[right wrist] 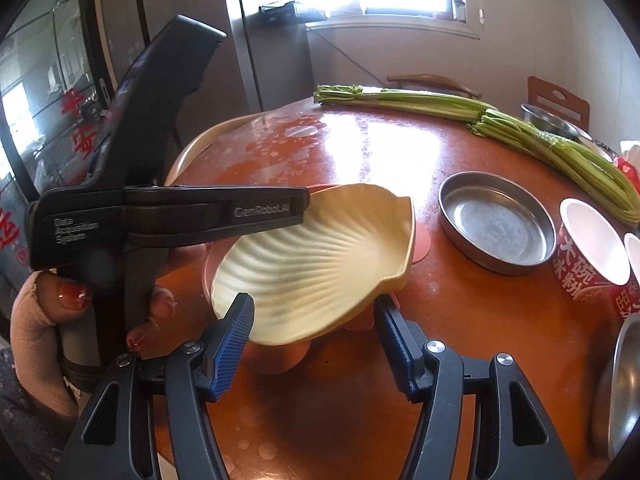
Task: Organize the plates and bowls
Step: 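Lift the yellow plate with the left gripper and carry it over the pink plate, then lower the yellow plate onto the pink plate and open the left gripper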
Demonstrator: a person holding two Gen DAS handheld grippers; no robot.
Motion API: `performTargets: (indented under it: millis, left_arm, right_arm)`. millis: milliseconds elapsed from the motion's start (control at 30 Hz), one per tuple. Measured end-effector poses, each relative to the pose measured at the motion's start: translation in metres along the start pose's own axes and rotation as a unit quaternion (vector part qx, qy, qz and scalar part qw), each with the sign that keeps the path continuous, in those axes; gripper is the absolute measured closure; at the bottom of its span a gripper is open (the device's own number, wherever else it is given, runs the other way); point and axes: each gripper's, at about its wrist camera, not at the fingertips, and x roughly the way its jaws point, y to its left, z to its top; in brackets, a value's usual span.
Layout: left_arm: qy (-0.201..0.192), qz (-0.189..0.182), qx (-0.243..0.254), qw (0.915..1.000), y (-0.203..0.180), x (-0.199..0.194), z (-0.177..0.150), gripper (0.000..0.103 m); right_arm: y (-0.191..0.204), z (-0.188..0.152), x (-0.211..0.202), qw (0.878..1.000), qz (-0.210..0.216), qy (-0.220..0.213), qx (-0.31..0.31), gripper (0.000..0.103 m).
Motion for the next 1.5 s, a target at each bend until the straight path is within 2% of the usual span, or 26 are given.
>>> performTargets:
  millis: [367,733,1133,1500]
  left_arm:
    - [-0.009,-0.010,-0.033,0.9994,0.017,-0.024,-0.021,0.058]
    - [0.007,-0.014,-0.033,0.9993,0.015,-0.015,-0.034,0.058]
    - [0.013,-0.018,-0.032,0.9992,0.012,-0.015,-0.036,0.058]
    - [-0.004,-0.006,-0.030,0.9995,0.012,-0.038,-0.031,0.058]
  right_arm:
    - [-0.008,-0.006,-0.012,1.000,0.006,-0.006,0.010,0.038]
    - [0.010,-0.010,-0.013,1.000,0.024,-0.003,-0.016,0.038]
    - [0.026,-0.010,-0.006,0.998,0.022,0.007,-0.054,0.038]
    - [0.015,-0.006,-0.029,0.999,0.027,-0.020,-0.035,0.038]
